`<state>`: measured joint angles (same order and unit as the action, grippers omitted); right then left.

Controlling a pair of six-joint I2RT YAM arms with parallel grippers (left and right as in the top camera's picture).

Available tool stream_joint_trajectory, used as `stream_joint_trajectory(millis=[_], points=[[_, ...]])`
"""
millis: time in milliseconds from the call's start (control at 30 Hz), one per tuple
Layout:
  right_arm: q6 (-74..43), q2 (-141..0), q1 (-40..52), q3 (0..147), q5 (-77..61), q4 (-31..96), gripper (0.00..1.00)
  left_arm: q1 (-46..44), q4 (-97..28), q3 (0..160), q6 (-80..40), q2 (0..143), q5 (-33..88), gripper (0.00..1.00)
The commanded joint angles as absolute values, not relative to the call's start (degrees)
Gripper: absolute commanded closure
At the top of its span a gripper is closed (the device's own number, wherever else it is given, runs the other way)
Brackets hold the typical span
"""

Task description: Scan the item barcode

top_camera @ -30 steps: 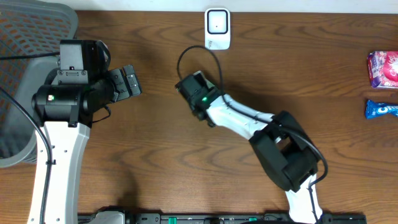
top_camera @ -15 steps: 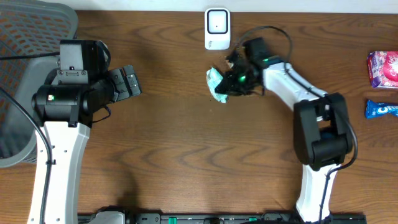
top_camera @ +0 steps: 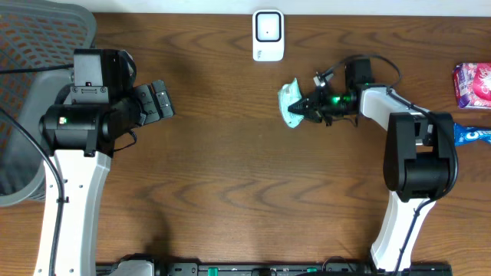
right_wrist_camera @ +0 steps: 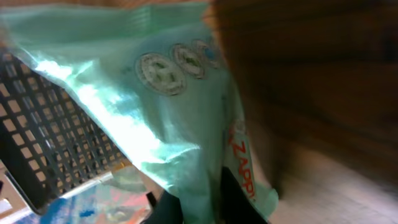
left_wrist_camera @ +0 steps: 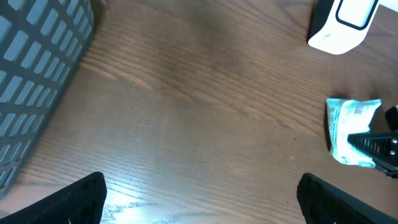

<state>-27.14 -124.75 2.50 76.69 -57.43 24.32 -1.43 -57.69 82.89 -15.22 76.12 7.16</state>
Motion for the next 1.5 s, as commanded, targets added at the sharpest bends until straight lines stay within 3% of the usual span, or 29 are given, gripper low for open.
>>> stream_joint_trajectory(millis=[0, 33, 67, 300, 433, 500, 533, 600, 933, 1233, 1467], points=[[-30.2, -125.4, 0.4, 76.0, -53.6, 24.0, 0.55, -1.3, -57.8, 82.9, -15.3, 76.0, 6.9, 0.02], [-30.1, -125.0, -0.6, 76.1, -50.5, 24.0, 0.41, -1.3, -57.8, 82.9, -15.3, 76.0, 6.9, 0.02], [-30.0, -124.8, -1.2, 76.1, -49.5, 24.0, 0.39, -1.3, -57.8, 82.9, -15.3, 76.0, 6.9, 0.02], [-23.3, -119.7, -6.9, 80.2, -44.4, 33.2, 0.36, -1.3, -57.8, 82.9, -15.3, 76.0, 6.9, 0.02], [-22.9, -116.4, -6.0, 80.7, -41.7, 36.7, 0.48, -1.3, -57.8, 82.9, -15.3, 76.0, 6.9, 0.02], [-23.1, -116.2, -4.6, 80.7, -41.7, 36.4, 0.67, -1.3, -57.8, 82.9, -15.3, 76.0, 6.9, 0.02], [-23.3, -116.2, -2.8, 80.7, -41.7, 35.7, 0.85, -1.3, -57.8, 82.9, -15.3, 76.0, 6.9, 0.02], [-23.5, -116.2, 0.4, 80.7, -41.4, 33.4, 0.99, -1.3, -57.8, 82.9, -15.3, 76.0, 6.9, 0.02], [-31.9, -117.4, 11.0, 80.7, -30.3, 25.5, 0.99, -1.3, -57.8, 82.9, -15.3, 76.0, 6.9, 0.02], [-31.6, -117.7, 12.2, 80.5, -14.0, 31.9, 0.99, -1.3, -57.8, 82.9, -15.3, 76.0, 6.9, 0.02], [-28.7, -117.8, 12.8, 80.0, -11.9, 34.0, 0.98, -1.3, -57.8, 82.9, -15.3, 76.0, 6.9, 0.02]])
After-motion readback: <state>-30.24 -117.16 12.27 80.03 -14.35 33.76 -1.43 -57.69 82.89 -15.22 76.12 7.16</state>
